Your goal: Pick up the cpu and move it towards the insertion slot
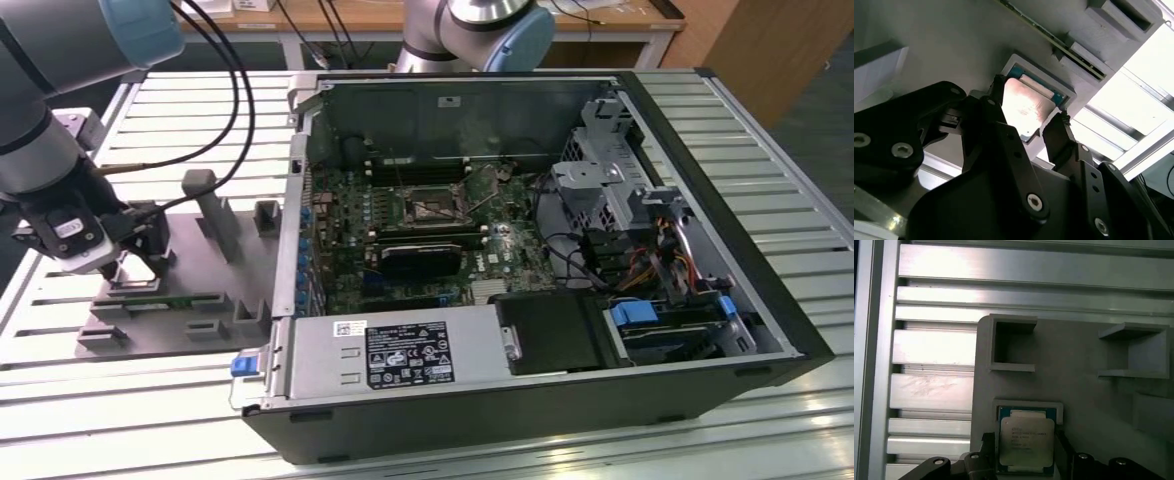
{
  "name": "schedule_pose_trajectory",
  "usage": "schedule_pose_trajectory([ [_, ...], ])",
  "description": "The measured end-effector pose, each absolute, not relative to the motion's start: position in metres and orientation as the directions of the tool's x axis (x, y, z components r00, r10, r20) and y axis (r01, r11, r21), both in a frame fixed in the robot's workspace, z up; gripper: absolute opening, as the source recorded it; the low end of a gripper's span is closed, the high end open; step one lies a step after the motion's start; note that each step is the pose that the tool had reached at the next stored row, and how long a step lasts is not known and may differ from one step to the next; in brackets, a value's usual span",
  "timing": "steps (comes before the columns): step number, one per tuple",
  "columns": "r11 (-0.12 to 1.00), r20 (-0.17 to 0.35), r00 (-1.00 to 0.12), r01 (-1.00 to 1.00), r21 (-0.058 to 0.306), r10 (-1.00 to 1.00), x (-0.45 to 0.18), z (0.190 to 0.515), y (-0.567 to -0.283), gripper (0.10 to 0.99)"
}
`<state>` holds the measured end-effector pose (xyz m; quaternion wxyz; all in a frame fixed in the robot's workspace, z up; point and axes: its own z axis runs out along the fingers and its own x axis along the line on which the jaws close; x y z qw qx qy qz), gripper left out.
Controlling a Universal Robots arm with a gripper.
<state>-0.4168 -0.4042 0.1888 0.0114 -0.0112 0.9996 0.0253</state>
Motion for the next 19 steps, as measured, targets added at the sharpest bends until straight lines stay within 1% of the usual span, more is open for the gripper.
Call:
schedule_pose_trajectory([
  [16,0.998,-0.023,-1.0,-0.022,0.05,-0.02,-0.4154,0.188,-0.4042,0.588],
  [17,0.998,-0.023,-1.0,-0.022,0.05,-0.02,-0.4154,0.188,-0.4042,0.6],
  [18,0.998,-0.023,-1.0,-0.021,0.05,-0.02,-0.4153,0.188,-0.4042,0.663],
  [19,0.999,-0.023,-1.0,-0.016,0.051,-0.015,-0.4154,0.1877,-0.4042,0.663],
])
